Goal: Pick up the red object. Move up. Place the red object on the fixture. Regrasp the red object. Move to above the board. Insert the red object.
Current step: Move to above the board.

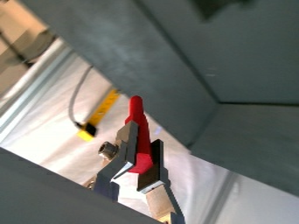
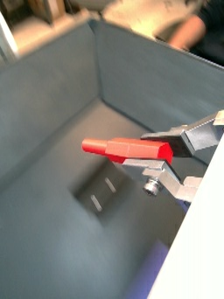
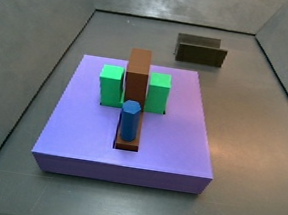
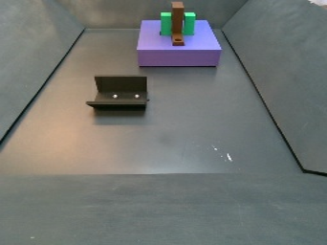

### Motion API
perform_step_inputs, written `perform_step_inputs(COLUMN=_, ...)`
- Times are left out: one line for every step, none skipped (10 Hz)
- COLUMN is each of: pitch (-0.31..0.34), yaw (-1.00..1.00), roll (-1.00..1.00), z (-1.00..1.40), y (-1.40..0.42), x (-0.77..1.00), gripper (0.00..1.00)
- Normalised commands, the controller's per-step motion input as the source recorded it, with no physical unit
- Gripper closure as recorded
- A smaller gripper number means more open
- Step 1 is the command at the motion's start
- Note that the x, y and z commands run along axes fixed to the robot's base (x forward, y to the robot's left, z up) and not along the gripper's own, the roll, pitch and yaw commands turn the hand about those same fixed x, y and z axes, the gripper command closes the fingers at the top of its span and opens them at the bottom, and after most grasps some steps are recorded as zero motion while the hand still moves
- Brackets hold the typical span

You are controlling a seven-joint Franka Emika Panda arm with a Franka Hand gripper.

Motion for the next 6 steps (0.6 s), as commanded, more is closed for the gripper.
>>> perform_step_inputs(pitch=0.053, yaw=-0.12, roll=-1.0, z=0.31, y=-1.4, x=-1.03, gripper=1.0)
perform_step_inputs(pitch=0.062, yaw=-0.11, roll=-1.0, z=0.28, y=-1.4, x=-1.04, gripper=1.0)
perform_step_inputs(pitch=0.068, yaw=-0.11, roll=-1.0, z=0.3, y=-1.4, x=-1.04, gripper=1.0)
perform_step_inputs(pitch=0.071, yaw=-0.11, roll=-1.0, z=0.3, y=-1.4, x=-1.05, gripper=1.0)
perform_step_inputs(pitch=0.075, yaw=-0.1, roll=-1.0, z=0.09, y=-0.48, x=-0.39, gripper=1.0)
perform_step_inputs(pitch=0.084, yaw=-0.09, roll=-1.0, z=0.01, y=-0.09, x=-0.1, gripper=1.0)
